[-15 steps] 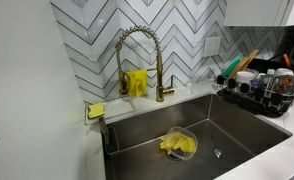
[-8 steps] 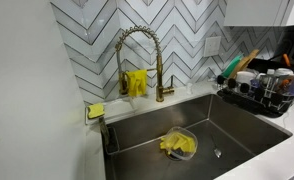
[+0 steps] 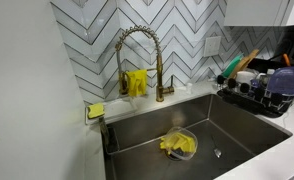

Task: Remove the lid from the lunchbox and put it in the drying rack

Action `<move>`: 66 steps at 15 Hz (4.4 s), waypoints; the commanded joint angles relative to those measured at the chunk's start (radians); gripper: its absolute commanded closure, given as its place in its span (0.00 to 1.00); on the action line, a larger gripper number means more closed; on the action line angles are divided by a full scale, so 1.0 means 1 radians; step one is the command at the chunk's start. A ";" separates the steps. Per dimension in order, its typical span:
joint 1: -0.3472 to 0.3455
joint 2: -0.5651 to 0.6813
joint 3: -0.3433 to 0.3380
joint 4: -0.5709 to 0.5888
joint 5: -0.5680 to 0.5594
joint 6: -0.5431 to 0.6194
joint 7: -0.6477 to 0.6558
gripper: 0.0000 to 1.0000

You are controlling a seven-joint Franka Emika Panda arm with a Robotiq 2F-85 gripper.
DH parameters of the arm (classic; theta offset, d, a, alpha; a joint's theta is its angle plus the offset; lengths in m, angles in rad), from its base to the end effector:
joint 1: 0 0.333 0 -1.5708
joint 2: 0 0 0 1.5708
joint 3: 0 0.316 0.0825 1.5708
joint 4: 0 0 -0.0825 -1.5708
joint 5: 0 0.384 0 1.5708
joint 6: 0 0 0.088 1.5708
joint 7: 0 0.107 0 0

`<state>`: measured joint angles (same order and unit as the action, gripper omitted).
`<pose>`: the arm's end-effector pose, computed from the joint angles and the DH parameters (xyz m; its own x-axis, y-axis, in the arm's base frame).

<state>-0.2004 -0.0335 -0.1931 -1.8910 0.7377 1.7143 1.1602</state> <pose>0.5245 -0.1511 0.5270 -0.0736 -0.7410 -0.6674 -0.9786 0.1825 -0.0947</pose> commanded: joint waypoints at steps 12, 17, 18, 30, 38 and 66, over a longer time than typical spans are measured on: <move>0.021 -0.083 0.040 -0.121 0.029 0.158 0.161 0.97; 0.017 -0.088 0.032 -0.110 0.067 0.132 0.214 0.99; 0.014 -0.093 0.028 -0.104 0.077 0.120 0.224 0.99; 0.023 -0.075 0.039 -0.103 0.082 0.090 0.422 0.99; 0.033 -0.075 0.053 -0.130 0.068 0.144 0.515 0.99; 0.051 -0.079 0.059 0.035 -0.152 -0.055 0.188 0.00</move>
<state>-0.1490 -0.1090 -0.1261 -1.9319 0.6589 1.7671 1.4183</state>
